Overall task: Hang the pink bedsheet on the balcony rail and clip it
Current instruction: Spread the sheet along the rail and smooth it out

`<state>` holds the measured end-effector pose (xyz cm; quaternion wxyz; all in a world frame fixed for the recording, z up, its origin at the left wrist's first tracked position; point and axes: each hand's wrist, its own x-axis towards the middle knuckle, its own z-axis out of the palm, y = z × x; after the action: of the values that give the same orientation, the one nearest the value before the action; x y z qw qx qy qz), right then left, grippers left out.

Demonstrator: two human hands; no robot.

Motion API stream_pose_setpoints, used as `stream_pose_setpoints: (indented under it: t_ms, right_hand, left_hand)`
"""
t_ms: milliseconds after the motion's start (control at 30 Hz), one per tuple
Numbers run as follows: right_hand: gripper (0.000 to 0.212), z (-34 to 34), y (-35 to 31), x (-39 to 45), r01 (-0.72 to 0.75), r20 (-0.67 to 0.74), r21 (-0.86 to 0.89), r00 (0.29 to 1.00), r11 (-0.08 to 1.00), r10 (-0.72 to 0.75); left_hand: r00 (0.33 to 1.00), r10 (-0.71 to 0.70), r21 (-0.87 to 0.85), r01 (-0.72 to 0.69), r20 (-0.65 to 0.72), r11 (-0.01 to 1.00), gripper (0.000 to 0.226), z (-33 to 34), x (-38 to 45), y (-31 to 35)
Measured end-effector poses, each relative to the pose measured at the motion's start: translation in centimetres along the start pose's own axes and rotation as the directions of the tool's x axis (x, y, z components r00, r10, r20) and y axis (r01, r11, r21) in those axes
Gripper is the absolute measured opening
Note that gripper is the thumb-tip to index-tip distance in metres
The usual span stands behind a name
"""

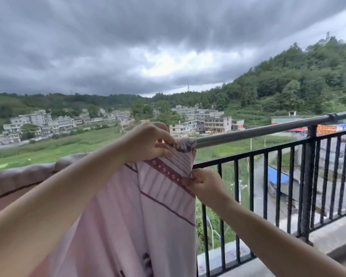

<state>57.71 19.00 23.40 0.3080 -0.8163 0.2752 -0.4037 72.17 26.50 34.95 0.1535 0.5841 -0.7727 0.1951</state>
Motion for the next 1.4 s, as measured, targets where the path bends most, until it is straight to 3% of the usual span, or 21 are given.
stream_pose_setpoints:
  t_ms: [67, 133, 167, 300, 433, 500, 600, 700, 800, 900, 967, 1033, 1100, 1167, 1233, 1333, 1400]
  right_hand:
    - [0.015, -0.8, 0.0, -0.5, -0.011, -0.114, 0.112, 0.993, 0.994, 0.024]
    - [0.015, -3.1, -0.7, 0.0, 0.012, -0.219, 0.1, 0.976, 0.995, 0.01]
    - [0.016, -4.6, -1.3, 0.7, 0.018, -0.274, 0.049, 0.962, 0.999, -0.004]
    - [0.019, -10.4, -4.8, 6.3, 0.051, -0.465, -0.249, 0.869, 0.967, -0.166]
    - [0.017, -13.7, -9.1, 12.7, 0.054, -0.463, -0.478, 0.833, 0.877, -0.304]
    - [0.019, -14.7, -10.1, 15.7, 0.022, -0.442, -0.588, 0.828, 0.809, -0.344]
    - [0.021, -15.6, -10.3, 19.7, 0.004, -0.402, -0.713, 0.818, 0.702, -0.412]
    - [0.022, -15.9, -9.0, 23.9, 0.03, -0.334, -0.813, 0.794, 0.582, -0.507]
    - [0.025, -14.9, -5.6, 28.2, 0.074, -0.249, -0.837, 0.831, 0.542, -0.497]
    - [0.026, -12.6, -1.1, 30.0, 0.184, -0.004, -0.826, 0.943, 0.532, -0.332]
    - [0.025, -11.4, 0.8, 30.4, 0.286, 0.21, -0.801, 0.957, 0.526, -0.201]
    - [0.016, -10.9, 0.9, 30.5, 0.342, 0.346, -0.781, 0.934, 0.523, -0.093]
    - [0.02, -10.7, 0.5, 30.3, 0.353, 0.396, -0.758, 0.917, 0.549, -0.044]
    - [0.019, -10.3, 0.1, 29.4, 0.377, 0.458, -0.737, 0.889, 0.561, 0.005]
    - [0.011, -10.1, -0.1, 28.6, 0.416, 0.522, -0.716, 0.852, 0.56, 0.033]
    - [0.011, -11.2, -0.3, 26.4, 0.412, 0.603, -0.6, 0.796, 0.686, 0.049]
    - [0.021, -13.1, -0.5, 23.7, 0.461, 0.599, -0.504, 0.795, 0.731, -0.089]
  left_hand:
    - [0.993, 0.038, 0.1, -0.027, -0.113, 0.995, 0.027, 0.5, -0.8, 0.3]
    - [0.961, 0.141, 0.245, -0.081, -0.237, 0.966, 0.014, 0.8, -1.3, 0.4]
    - [0.941, 0.177, 0.314, -0.082, -0.287, 0.946, 0.01, 0.9, -1.6, 0.4]
    - [0.938, 0.13, 0.432, 0.023, -0.322, 0.902, 0.041, 0.5, -2.5, 0.1]
    - [0.94, -0.129, 0.365, 0.246, -0.316, 0.898, 0.033, -0.7, -1.1, -0.5]
    - [0.891, -0.288, 0.322, 0.404, -0.351, 0.857, 0.023, -1.5, 0.5, -1.1]
    - [0.795, -0.391, 0.436, 0.589, -0.464, 0.68, 0.023, -2.5, 3.6, -1.9]
    - [0.743, -0.469, 0.556, 0.668, -0.477, 0.494, 0.029, -2.6, 7.9, -2.9]
    - [0.719, -0.561, 0.584, 0.68, -0.41, 0.444, 0.031, -0.7, 11.4, -4.3]
    - [0.678, -0.733, 0.585, 0.616, -0.053, 0.528, 0.028, 2.7, 12.6, -5.8]
    - [0.646, -0.761, 0.506, 0.637, 0.062, 0.582, 0.027, 3.0, 12.1, -5.8]
    - [0.699, -0.714, 0.343, 0.68, -0.034, 0.648, 0.022, 2.0, 11.4, -4.1]
    - [0.773, -0.615, 0.1, 0.631, -0.153, 0.769, 0.021, 1.3, 10.7, -1.2]
    - [0.845, -0.523, -0.062, 0.519, -0.115, 0.852, 0.026, 1.5, 9.5, 2.6]
    - [0.894, -0.449, -0.013, 0.449, 0.001, 0.893, 0.039, 3.0, 8.2, 5.8]
    - [0.919, -0.386, 0.13, 0.394, -0.085, 0.91, 0.06, 4.5, 7.3, 7.0]
    - [0.904, -0.398, 0.132, 0.419, -0.157, 0.898, 0.055, 4.7, 7.3, 7.2]
